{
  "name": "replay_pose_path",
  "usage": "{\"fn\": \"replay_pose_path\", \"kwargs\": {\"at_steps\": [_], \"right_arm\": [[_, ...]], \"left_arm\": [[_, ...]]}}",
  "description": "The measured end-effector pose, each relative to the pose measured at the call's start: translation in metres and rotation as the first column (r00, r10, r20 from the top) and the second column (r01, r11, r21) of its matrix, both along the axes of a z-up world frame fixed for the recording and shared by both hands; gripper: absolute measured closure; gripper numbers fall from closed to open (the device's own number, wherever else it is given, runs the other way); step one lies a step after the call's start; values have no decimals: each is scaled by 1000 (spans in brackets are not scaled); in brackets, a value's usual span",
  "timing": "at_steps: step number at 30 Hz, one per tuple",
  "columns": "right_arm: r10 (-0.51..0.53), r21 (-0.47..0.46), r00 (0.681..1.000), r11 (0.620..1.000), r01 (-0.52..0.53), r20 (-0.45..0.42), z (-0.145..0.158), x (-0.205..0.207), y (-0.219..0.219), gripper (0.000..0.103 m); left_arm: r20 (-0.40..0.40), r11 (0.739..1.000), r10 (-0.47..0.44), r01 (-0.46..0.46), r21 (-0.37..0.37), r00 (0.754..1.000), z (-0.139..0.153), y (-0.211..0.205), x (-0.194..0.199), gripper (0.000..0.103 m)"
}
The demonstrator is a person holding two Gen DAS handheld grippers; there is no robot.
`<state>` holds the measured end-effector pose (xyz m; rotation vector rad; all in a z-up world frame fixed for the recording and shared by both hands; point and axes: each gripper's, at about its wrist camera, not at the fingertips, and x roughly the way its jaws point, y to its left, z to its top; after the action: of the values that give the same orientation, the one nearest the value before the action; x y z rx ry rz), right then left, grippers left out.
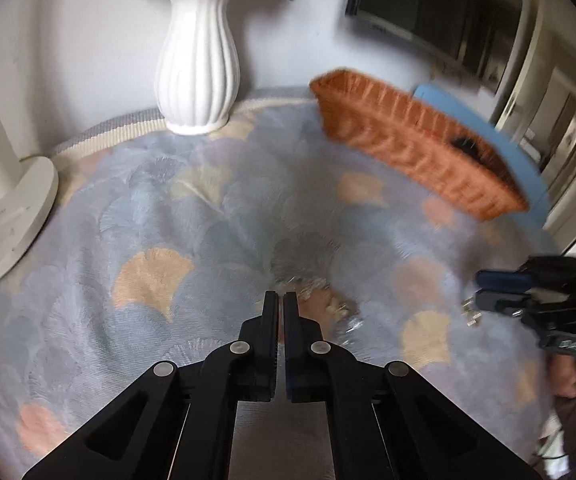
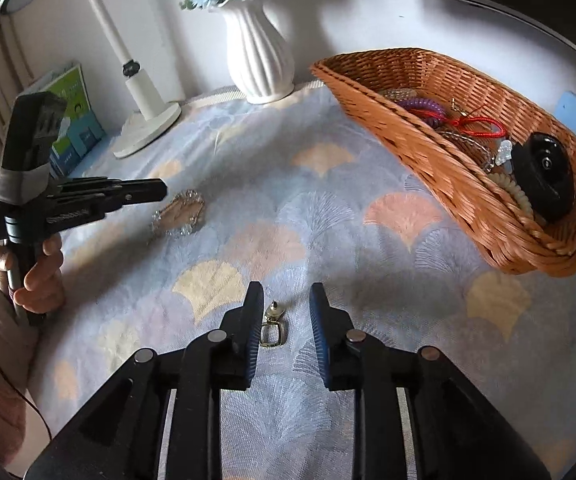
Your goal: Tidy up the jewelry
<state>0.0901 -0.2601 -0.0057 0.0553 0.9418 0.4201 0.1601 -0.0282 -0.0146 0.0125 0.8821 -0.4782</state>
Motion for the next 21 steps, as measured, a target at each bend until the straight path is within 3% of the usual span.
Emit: {"fn": "replay_pose_path", "kwargs": {"at_steps": [4,8,11,13,14,15,21], "right_arm": [[-13,44,1000,999,14,-22,-1,4,-8,77],[-10,74,999,997,12,-35,-2,6,-13,76],[-3,84,999,996,6,-32,-2,5,-13,76],[2,84,1000,997,1,-31,-2,5,-12,76],[4,83,1000,997,-2,-30,-2,5,-11,76],[6,82,1000,997,-3,-29,-2,4,-11,76],[9,97,1000,995,-7,-21,-1,3,-14,76]], "left_arm": [[2,997,7,-7,-79,1000,11,15,-3,101],[-78,994,37,-45,-99,996,7,27,1,100],[-138,990,73,-89,-113,988,-1,35,-3,84],[-151,988,82,-100,-118,985,-4,33,-7,65],[-153,989,84,-102,-112,985,-5,29,-9,63],[-150,990,85,-100,-99,985,-6,25,-10,63],[-35,974,156,-148,172,987,-13,-13,-20,63]]}}
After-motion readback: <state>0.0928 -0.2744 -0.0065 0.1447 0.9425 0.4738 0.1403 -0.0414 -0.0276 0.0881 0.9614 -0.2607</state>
